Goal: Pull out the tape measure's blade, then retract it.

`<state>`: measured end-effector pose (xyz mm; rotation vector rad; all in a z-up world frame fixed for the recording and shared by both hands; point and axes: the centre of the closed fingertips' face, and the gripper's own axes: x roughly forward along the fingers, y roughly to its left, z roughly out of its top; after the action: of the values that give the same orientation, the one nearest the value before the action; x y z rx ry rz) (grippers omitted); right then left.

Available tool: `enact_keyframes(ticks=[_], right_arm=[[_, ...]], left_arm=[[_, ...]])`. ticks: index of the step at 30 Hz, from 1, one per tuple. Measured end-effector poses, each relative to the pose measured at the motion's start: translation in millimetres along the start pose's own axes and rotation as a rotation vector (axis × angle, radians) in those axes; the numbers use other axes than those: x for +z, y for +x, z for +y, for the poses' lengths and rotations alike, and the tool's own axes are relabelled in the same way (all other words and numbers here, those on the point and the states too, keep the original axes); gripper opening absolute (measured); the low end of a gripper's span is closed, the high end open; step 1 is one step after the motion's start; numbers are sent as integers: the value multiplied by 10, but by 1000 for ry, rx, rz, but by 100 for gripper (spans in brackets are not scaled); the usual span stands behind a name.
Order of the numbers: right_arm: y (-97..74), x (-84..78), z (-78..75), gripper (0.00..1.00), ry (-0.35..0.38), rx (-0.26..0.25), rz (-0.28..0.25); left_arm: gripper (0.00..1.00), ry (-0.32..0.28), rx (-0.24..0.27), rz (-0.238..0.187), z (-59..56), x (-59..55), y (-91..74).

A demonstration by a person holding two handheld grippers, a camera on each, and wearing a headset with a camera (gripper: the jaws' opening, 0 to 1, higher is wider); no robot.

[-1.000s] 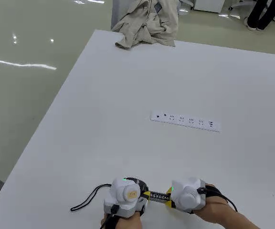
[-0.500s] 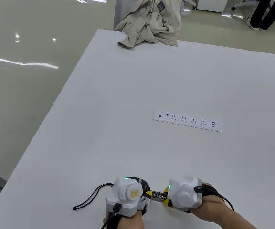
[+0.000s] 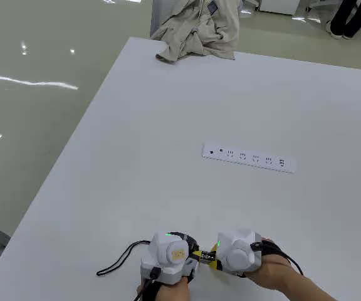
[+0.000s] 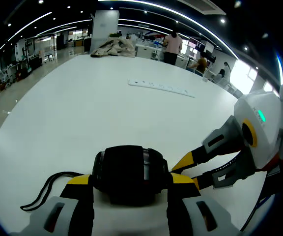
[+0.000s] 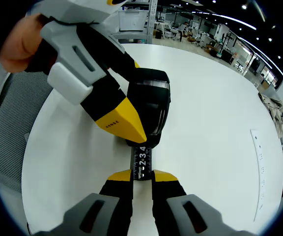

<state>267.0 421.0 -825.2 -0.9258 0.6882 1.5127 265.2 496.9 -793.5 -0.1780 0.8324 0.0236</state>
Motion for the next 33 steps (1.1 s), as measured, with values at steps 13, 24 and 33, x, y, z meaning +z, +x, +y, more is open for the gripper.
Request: enact_keyframes(ticks=[13,24,33], right_arm=[[44,52,8,14,-1,7,0],[83,93,4,14,-16,5,7],[92,121,10,14,-11,14,3]], left_arm=[[57,2,-4,3,-1,-8,4],[57,3,-6,1,2,-11,13],[57,6,-8,2,0,-7,4]])
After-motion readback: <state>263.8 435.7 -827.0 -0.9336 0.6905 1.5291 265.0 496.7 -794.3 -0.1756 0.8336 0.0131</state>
